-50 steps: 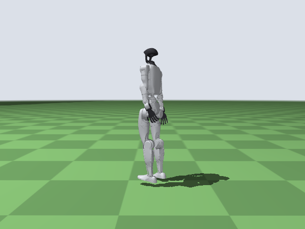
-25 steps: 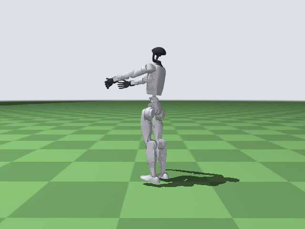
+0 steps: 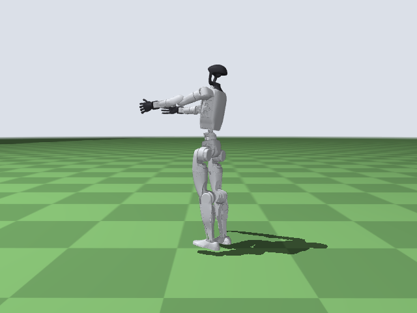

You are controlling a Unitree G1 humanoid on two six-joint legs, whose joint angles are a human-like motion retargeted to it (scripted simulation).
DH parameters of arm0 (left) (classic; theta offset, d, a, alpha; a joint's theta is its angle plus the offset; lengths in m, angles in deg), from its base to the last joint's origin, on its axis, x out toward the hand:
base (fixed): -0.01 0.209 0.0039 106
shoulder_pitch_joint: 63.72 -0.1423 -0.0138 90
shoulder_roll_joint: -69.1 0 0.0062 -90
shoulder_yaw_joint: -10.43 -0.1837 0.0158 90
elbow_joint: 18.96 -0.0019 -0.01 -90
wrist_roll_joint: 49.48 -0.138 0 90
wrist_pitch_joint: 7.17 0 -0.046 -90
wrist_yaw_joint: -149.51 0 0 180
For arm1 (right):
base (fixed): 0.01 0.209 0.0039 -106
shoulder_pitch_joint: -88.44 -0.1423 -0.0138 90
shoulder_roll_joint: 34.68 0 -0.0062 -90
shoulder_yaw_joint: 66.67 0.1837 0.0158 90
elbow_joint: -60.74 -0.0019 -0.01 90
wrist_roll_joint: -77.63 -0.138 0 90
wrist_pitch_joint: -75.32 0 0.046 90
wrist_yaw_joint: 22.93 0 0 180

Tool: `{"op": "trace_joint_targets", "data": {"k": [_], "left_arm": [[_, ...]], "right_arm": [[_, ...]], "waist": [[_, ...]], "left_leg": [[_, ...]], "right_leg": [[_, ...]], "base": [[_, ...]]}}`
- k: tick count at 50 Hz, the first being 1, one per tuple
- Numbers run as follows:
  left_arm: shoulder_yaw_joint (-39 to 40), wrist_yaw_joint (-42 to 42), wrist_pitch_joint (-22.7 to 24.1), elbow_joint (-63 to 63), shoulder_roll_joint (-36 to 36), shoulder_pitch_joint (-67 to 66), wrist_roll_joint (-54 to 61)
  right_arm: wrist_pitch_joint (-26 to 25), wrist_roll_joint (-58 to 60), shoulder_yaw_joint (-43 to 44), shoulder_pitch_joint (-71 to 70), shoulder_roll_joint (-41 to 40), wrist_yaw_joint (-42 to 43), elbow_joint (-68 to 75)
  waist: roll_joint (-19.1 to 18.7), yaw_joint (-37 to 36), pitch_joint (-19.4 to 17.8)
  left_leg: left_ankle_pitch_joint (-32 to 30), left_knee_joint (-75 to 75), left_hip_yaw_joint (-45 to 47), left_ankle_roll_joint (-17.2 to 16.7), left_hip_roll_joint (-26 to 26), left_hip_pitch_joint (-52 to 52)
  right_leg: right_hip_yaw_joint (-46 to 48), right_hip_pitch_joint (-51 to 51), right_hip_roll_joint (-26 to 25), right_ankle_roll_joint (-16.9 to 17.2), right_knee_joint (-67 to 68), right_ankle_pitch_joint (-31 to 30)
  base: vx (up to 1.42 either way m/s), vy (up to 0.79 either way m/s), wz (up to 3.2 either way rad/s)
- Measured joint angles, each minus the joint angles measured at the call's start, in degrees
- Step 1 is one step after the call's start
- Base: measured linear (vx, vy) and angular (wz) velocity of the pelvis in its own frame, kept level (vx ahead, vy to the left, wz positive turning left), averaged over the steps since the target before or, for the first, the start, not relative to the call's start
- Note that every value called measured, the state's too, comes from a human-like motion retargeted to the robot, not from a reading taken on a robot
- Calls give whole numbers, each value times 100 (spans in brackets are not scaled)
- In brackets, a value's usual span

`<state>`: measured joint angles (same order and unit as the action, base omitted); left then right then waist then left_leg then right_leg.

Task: In place motions

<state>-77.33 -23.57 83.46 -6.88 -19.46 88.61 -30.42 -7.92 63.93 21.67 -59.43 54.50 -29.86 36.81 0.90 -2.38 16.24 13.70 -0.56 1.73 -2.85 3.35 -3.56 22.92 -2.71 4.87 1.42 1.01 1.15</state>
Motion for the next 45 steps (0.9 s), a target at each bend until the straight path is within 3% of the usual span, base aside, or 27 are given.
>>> {"op": "trace_joint_targets", "data": {"k": [7, 10, 15, 17, 19, 24, 26, 32, 35, 38, 42, 45], "left_arm": [[400, -11, 328, 823, -169, -1719, -914], [567, 454, 283, 871, -317, -2677, -1011], [755, 1307, -671, 10, -763, -4040, -1130], [742, 1615, -1049, -504, -903, -4434, -1292], [673, 1692, -1121, -1034, -1001, -4766, -1271], [753, 481, -808, -1659, -1482, -5472, -214], [660, 358, -669, -1706, -1642, -5749, -164], [-91, 420, -862, -1706, -1923, -6543, -1663], [-394, -184, -804, -1700, -1971, -6686, -2061], [-244, -724, -839, -1544, -2033, -6698, -2045], [-526, -170, -822, -1655, -1758, -6513, -2381], [-656, 303, -1191, -1799, -1597, -6343, -2868]], "right_arm": [[701, 887, 63, 1748, -215, -68, -1097], [883, 1119, -16, 2653, -311, 65, -1067], [891, 1922, 1, 4020, -327, -77, -254], [738, 2403, 78, 4328, -303, 19, 423], [434, 2768, 177, 4558, -298, 207, 1166], [-26, 2962, 71, 5164, -271, 125, 2355], [-245, 3019, 34, 5478, -377, 11, 2455], [-435, 2785, -188, 6190, -683, -280, 2565], [-684, 2575, -135, 6280, -777, -225, 2514], [-625, 2458, -71, 6209, -712, -99, 2490], [-623, 3063, -289, 5962, -498, -238, 2603], [-657, 3490, -429, 5798, -430, -9, 2641]], "waist": [[-108, 141, -244], [-132, 183, -309], [-197, 211, -526], [-228, 202, -698], [-263, 212, -900], [-278, 279, -1418], [-265, 264, -1543], [-212, 149, -1550], [-236, 460, -1565], [-242, 613, -1660], [-281, 467, -1781], [-250, 288, -1763]], "left_leg": [[2, 7, -35, 14, 8, 135], [-12, 10, -34, 10, 19, 147], [-57, 22, -52, 2, 17, 204], [-62, 30, -57, 2, 7, 257], [-67, 31, -65, 2, -9, 312], [-92, 23, -54, -14, -40, 447], [-101, 20, -43, -21, -44, 458], [-105, 26, 50, -44, -53, 381], [-71, -15, -222, -117, -101, 322], [-122, -32, -371, -149, -124, 300], [-156, 14, -240, -80, -127, 373], [-151, 35, -67, -72, -131, 374]], "right_leg": [[35, 138, -8, 5, 0, 11], [27, 151, -1, 6, -4, 19], [30, 206, 0, 17, 0, 26], [37, 260, -11, 20, 0, 27], [52, 327, -25, 23, -3, 27], [56, 493, -48, 18, -15, 14], [42, 507, -48, 14, -19, 4], [-42, 457, -107, -38, -63, 9], [222, 412, 44, 86, 32, 41], [352, 476, 73, 117, -17, -23], [205, 406, -4, 61, 15, -103], [61, 371, -64, 12, 1, -102]], "base": [[0, 0, 0], [2, 2, -1], [1, 6, 0], [-5, 8, 1], [-5, 8, 3], [-3, 4, 0], [0, 0, 0], [0, 0, -7], [-6, 1, 70], [-5, 1, 40], [-7, -1, -35], [-4, -2, -37]]}}
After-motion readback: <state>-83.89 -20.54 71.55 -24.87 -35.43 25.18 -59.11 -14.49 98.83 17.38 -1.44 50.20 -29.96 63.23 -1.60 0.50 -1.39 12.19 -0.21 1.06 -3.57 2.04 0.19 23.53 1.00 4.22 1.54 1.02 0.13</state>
